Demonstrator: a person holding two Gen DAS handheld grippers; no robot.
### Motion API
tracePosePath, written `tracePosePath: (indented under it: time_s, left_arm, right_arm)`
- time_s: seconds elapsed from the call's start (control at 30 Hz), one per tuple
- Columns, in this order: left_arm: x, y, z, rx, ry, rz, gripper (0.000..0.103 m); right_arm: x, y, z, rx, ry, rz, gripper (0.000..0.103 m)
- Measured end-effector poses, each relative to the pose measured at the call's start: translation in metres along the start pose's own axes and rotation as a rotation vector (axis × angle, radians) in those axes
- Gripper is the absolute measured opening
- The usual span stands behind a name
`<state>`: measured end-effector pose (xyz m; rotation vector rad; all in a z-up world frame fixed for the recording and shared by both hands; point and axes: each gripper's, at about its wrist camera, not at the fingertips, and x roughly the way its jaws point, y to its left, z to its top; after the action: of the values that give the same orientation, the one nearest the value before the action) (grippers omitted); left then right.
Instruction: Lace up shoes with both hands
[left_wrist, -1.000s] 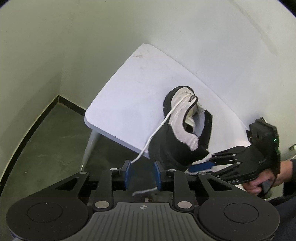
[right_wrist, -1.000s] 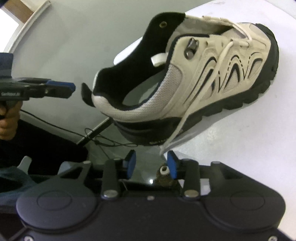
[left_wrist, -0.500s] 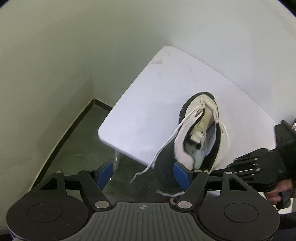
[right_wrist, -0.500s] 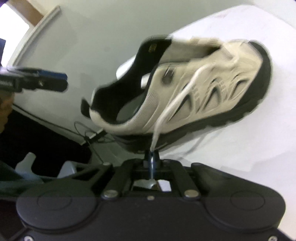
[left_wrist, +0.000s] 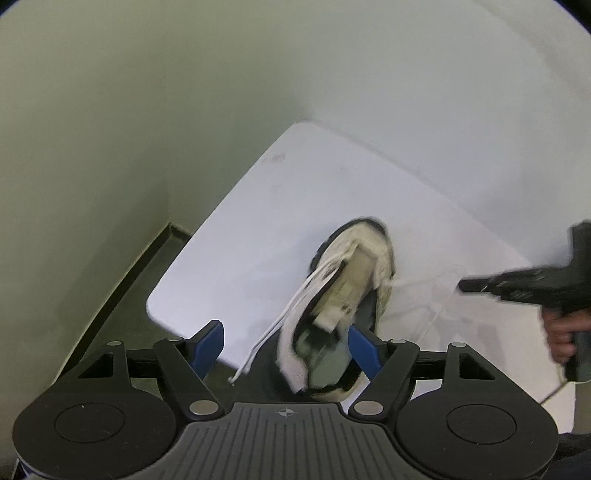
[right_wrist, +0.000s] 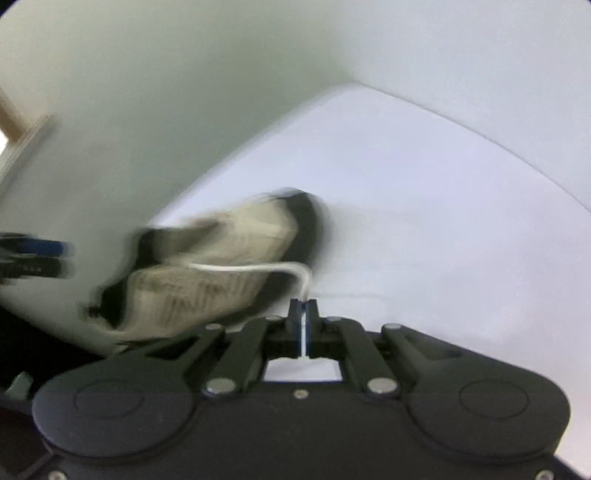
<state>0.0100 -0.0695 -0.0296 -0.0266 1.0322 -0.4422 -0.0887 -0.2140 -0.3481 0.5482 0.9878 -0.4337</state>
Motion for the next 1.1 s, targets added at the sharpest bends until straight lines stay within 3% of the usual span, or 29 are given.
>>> tracePosePath:
  time_s: [0.07, 0.13, 0.27, 0.4, 0.77, 0.9, 1.1]
  left_arm:
    - [-0.003, -0.009, 0.005, 0.027, -0.014, -0.015, 0.073]
    - [-0.005, -0.016, 0.009, 0.045, -0.016, -0.024, 0.073]
    - [-0.005, -0.023, 0.013, 0.057, -0.004, -0.033, 0.073]
    - [-0.002, -0.032, 0.016, 0.07, 0.023, -0.024, 0.073]
    - [-0.007, -0.034, 0.003, 0.017, 0.061, 0.066, 0.074]
    - [-0.01, -0.032, -0.008, 0.014, 0.082, 0.112, 0.074]
    - [-0.013, -0.032, -0.014, -0.005, 0.1, 0.139, 0.074]
  right_arm:
    - [0.014, -0.008, -0.013, -0.035, 0.078, -0.074, 0.012]
    - [0.024, -0.009, -0.026, -0.126, 0.145, -0.135, 0.013]
    - [0.012, 0.001, -0.033, -0.251, 0.127, -0.131, 0.015]
    - [-0.005, 0.017, -0.038, -0.371, 0.096, -0.062, 0.031]
    - [-0.027, 0.056, -0.044, -0.653, 0.099, 0.062, 0.039]
    - [-0.026, 0.067, -0.055, -0.856, 0.077, 0.175, 0.039]
    - [-0.005, 0.091, -0.074, -1.157, 0.126, 0.315, 0.038]
